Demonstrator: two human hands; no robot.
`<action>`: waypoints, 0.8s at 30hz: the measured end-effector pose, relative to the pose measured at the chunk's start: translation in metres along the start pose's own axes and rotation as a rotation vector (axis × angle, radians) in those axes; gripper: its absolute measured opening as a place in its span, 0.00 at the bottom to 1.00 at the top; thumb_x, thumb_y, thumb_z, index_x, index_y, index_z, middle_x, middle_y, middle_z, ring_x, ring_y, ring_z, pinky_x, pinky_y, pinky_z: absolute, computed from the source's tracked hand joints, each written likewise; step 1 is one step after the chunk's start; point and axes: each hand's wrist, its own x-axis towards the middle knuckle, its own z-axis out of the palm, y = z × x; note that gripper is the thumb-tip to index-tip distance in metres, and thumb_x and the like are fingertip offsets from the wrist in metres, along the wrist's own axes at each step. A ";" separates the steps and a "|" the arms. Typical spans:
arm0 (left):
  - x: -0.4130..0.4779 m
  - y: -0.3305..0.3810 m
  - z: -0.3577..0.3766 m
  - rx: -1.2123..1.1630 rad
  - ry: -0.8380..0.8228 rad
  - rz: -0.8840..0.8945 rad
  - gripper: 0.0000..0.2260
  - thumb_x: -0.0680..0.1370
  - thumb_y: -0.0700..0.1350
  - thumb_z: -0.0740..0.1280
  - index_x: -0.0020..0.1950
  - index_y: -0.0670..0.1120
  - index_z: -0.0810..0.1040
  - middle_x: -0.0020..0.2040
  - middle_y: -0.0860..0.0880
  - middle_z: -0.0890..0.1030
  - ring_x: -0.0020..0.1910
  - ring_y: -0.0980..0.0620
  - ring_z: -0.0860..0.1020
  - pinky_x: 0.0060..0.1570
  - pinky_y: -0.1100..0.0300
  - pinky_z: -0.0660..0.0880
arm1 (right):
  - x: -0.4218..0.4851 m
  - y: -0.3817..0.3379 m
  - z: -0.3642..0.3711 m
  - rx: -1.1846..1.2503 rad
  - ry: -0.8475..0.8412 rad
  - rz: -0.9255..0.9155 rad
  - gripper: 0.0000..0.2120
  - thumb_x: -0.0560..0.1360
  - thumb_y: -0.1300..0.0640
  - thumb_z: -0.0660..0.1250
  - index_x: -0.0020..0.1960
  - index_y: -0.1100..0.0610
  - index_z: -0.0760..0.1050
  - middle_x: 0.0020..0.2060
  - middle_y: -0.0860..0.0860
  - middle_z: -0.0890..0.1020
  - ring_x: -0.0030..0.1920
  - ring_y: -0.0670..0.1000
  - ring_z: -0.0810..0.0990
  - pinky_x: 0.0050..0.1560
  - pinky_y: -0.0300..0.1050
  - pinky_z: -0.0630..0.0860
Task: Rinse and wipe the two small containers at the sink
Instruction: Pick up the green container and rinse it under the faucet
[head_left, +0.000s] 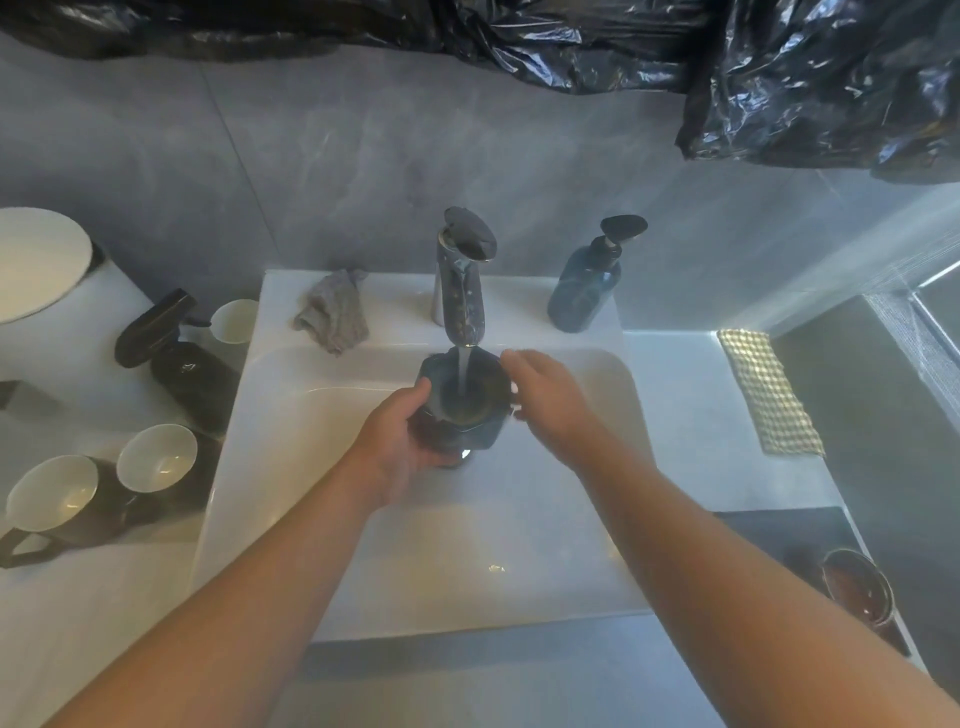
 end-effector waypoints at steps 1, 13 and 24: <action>0.000 -0.001 0.001 0.009 -0.010 0.000 0.16 0.84 0.52 0.55 0.56 0.46 0.80 0.61 0.37 0.78 0.53 0.38 0.81 0.60 0.35 0.74 | 0.000 0.004 0.002 0.064 -0.066 0.050 0.19 0.80 0.43 0.57 0.54 0.55 0.79 0.47 0.53 0.82 0.50 0.59 0.81 0.49 0.53 0.79; 0.003 -0.004 0.017 -0.052 0.071 -0.020 0.24 0.86 0.53 0.47 0.57 0.44 0.80 0.54 0.38 0.84 0.53 0.37 0.80 0.56 0.45 0.72 | 0.009 0.017 0.007 0.000 0.015 0.009 0.18 0.78 0.44 0.64 0.47 0.61 0.75 0.39 0.55 0.79 0.37 0.55 0.79 0.24 0.33 0.71; 0.006 -0.008 0.016 -0.063 0.120 -0.083 0.23 0.86 0.54 0.47 0.58 0.44 0.79 0.57 0.36 0.83 0.50 0.38 0.83 0.64 0.39 0.72 | 0.018 0.023 0.013 -0.065 0.020 -0.023 0.25 0.70 0.36 0.62 0.42 0.60 0.73 0.35 0.56 0.78 0.36 0.56 0.78 0.25 0.34 0.70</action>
